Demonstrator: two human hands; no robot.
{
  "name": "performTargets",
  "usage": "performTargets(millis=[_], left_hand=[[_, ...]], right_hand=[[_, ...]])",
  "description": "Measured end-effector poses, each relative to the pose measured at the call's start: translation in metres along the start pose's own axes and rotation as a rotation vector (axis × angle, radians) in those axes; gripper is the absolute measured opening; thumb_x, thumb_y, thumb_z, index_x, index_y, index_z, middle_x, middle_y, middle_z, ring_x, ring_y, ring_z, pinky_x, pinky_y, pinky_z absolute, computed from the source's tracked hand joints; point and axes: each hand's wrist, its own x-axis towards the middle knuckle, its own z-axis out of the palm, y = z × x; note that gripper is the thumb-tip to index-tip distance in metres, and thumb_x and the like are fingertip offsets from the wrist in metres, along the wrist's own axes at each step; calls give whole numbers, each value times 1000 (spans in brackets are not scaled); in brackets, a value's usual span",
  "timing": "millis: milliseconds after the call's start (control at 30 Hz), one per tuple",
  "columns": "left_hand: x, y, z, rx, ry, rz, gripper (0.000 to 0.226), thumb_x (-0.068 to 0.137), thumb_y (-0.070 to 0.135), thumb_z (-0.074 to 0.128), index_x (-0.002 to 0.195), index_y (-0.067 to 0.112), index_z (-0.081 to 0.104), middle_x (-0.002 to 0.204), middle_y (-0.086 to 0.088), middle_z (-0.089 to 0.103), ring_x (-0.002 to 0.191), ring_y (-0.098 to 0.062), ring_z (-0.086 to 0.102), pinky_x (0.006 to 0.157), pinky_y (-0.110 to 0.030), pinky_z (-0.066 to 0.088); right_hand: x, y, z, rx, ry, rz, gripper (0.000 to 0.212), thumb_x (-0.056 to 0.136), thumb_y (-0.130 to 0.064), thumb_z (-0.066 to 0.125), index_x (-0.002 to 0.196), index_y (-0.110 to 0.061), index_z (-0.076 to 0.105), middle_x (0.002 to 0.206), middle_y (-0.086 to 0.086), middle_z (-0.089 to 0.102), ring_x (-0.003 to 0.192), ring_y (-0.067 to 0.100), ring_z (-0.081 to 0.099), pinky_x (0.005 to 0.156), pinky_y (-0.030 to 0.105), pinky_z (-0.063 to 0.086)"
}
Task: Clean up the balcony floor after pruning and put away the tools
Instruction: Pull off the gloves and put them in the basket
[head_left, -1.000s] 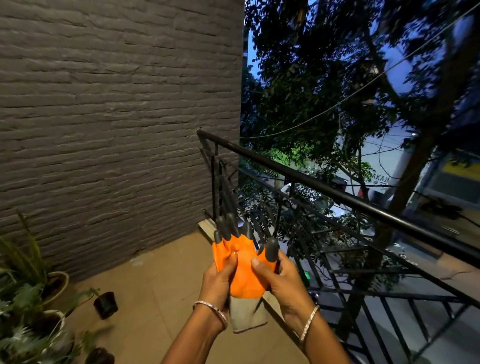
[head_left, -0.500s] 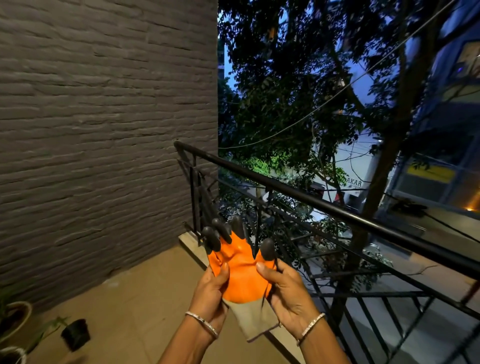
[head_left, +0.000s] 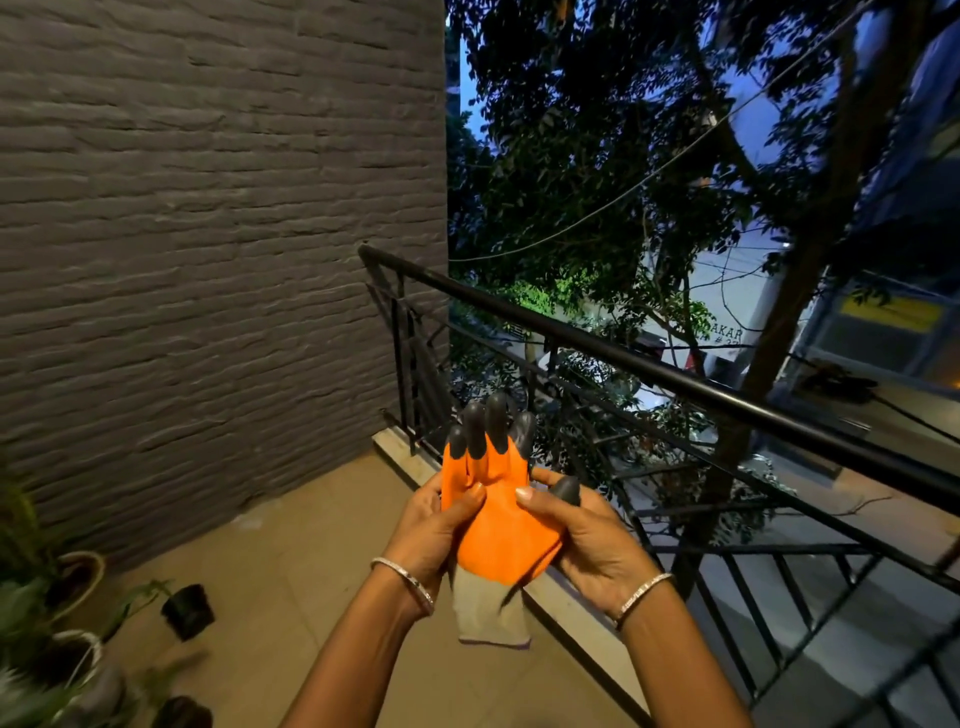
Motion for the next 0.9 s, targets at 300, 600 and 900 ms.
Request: performTargets(millis=[300, 600, 900], left_hand=[[-8, 17, -17, 49, -135, 107, 33, 79, -9, 62, 102, 10, 75, 120, -6, 69, 111, -20, 65, 85, -33, 56], [-6, 6, -22, 150, -44, 15, 28, 95, 8, 54, 121, 11, 64, 113, -20, 69, 97, -31, 66, 83, -44, 54], [-10, 17, -24, -74, -14, 0, 31, 79, 2, 56, 93, 17, 79, 93, -13, 74, 79, -20, 71, 69, -32, 59]], right_hand=[[-5, -17, 6, -318, -170, -347, 31, 74, 19, 64, 75, -9, 77, 99, 17, 72, 94, 28, 68, 84, 40, 54], [7, -10, 7, -375, -127, -399, 22, 83, 20, 56, 80, 4, 70, 118, 10, 70, 112, 27, 66, 91, 42, 56], [0, -11, 12, -333, -268, -327, 51, 84, 6, 68, 130, -14, 60, 122, 11, 68, 115, 28, 65, 88, 39, 57]])
